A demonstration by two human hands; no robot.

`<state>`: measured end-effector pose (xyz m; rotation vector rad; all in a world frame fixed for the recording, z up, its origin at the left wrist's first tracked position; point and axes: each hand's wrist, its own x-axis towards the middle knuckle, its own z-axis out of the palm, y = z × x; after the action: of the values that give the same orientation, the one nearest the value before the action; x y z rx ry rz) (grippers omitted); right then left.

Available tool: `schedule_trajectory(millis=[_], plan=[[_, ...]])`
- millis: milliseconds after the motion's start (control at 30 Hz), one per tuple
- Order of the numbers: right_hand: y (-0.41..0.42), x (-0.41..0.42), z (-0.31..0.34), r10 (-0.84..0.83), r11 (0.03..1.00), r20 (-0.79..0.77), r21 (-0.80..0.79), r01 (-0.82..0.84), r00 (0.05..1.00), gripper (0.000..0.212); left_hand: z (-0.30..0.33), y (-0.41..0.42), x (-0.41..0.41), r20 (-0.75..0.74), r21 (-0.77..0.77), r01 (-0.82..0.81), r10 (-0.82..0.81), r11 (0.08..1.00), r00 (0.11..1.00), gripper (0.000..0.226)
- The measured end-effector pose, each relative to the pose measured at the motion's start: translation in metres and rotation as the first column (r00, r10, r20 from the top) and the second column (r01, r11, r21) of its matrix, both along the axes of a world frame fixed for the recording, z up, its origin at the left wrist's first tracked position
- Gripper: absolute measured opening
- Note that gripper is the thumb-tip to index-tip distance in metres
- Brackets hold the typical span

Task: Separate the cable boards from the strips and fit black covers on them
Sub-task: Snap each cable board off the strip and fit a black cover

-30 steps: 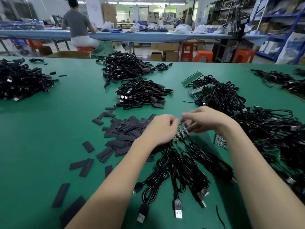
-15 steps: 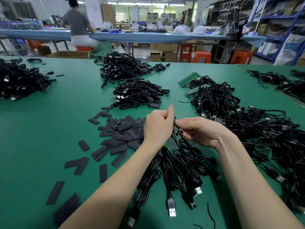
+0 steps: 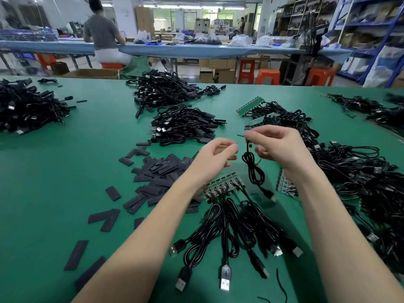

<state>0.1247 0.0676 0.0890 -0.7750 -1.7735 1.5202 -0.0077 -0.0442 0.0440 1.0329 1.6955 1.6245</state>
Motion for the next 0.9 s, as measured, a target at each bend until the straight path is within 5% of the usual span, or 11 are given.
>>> schedule_trajectory(millis=[167,400,500,567,633,767,900], plan=[[-0.022,-0.026,0.011,0.096,0.995,-0.079,0.042,-0.093,0.992,0.008,0.007,-0.003,-0.004,0.235,0.251,-0.057,-0.003,0.966,0.972,0.010],[-0.034,-0.049,0.014,0.183,0.971,-0.149,-0.126,-0.202,0.972,0.015,0.013,-0.017,-0.027,0.249,0.244,-0.191,0.128,0.951,0.960,0.006],[-0.036,-0.050,0.002,0.181,0.983,0.116,-0.036,-0.178,0.977,0.011,0.014,-0.018,-0.035,0.260,0.216,-0.261,0.202,0.941,0.944,0.011],[-0.036,-0.050,-0.012,0.187,0.933,0.467,0.191,-0.305,0.865,0.015,0.015,-0.019,-0.039,0.290,0.230,-0.300,0.229,0.926,0.929,0.015],[-0.043,-0.054,-0.023,0.125,0.854,0.644,0.317,-0.412,0.755,0.007,0.018,-0.020,-0.042,0.332,0.266,-0.334,0.239,0.904,0.912,0.017],[-0.054,-0.066,-0.032,0.009,0.866,0.577,0.404,-0.295,0.817,0.019,0.024,-0.023,-0.044,0.360,0.343,-0.367,0.239,0.865,0.902,0.016],[-0.061,-0.068,-0.036,-0.018,0.840,0.652,0.421,-0.343,0.758,0.024,0.033,-0.030,-0.052,0.249,0.380,-0.364,0.286,0.850,0.926,0.010]])
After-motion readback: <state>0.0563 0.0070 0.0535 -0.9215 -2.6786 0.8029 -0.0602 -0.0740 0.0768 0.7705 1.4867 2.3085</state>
